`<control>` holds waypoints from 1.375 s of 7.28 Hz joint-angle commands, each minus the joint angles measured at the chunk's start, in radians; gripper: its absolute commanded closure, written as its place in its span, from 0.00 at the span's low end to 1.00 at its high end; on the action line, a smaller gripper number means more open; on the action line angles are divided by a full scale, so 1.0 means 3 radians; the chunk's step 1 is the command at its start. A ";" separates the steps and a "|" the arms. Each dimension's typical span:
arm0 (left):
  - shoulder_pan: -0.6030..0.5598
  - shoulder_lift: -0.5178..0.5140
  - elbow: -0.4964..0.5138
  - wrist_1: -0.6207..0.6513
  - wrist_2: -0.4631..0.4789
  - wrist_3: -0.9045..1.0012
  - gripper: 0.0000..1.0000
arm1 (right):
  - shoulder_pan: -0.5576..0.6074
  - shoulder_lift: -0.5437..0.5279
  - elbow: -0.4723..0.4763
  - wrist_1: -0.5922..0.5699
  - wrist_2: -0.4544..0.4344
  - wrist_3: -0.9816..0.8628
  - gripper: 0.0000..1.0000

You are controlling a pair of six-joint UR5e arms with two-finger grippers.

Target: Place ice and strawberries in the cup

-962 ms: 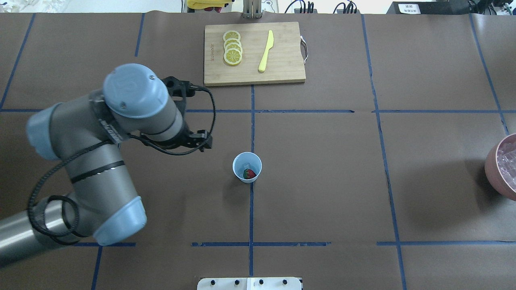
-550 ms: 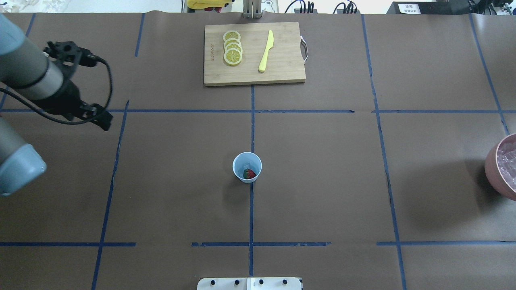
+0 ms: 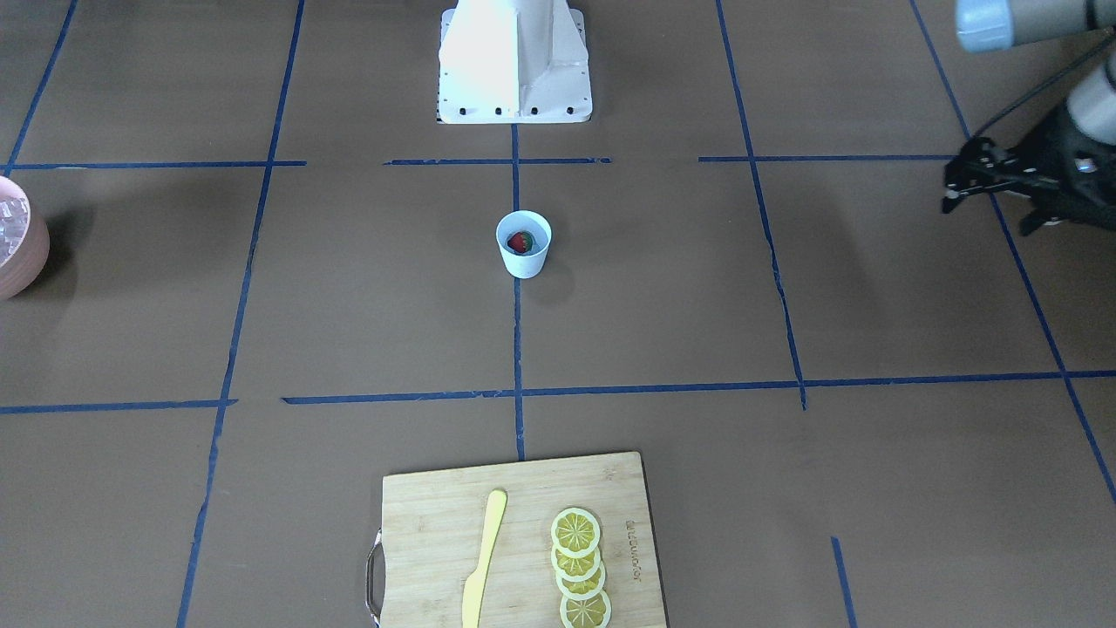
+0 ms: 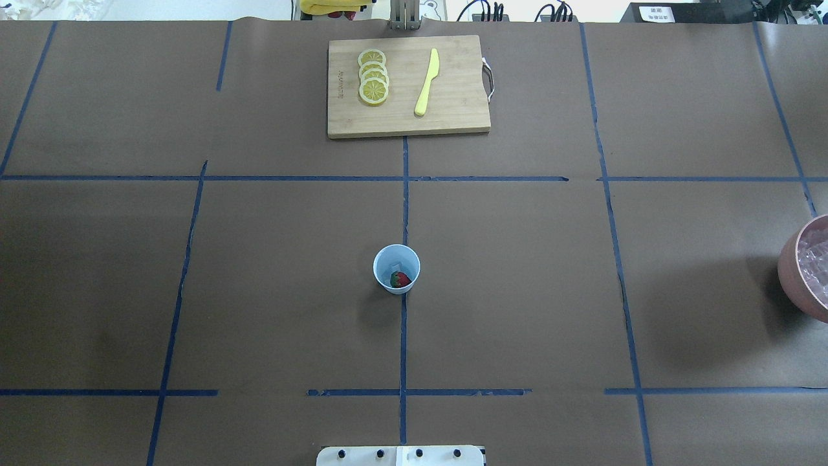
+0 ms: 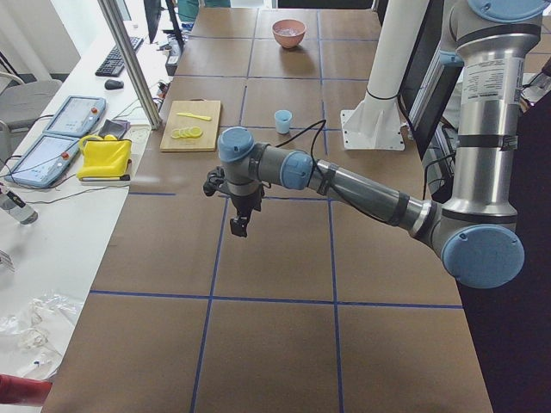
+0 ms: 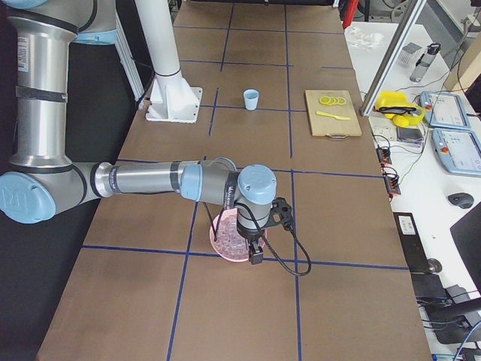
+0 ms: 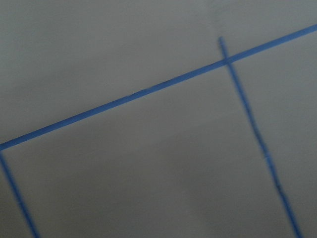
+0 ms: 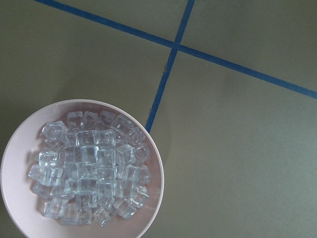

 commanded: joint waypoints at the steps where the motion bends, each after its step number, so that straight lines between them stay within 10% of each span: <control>1: -0.0242 0.0244 0.0223 -0.0024 0.0010 0.0100 0.00 | 0.0000 0.0003 0.0000 0.0000 0.0001 0.0012 0.01; 10: -0.0524 0.0239 0.0470 -0.0013 0.0036 0.0075 0.00 | -0.0010 0.0003 -0.0010 0.0087 0.0001 0.0094 0.01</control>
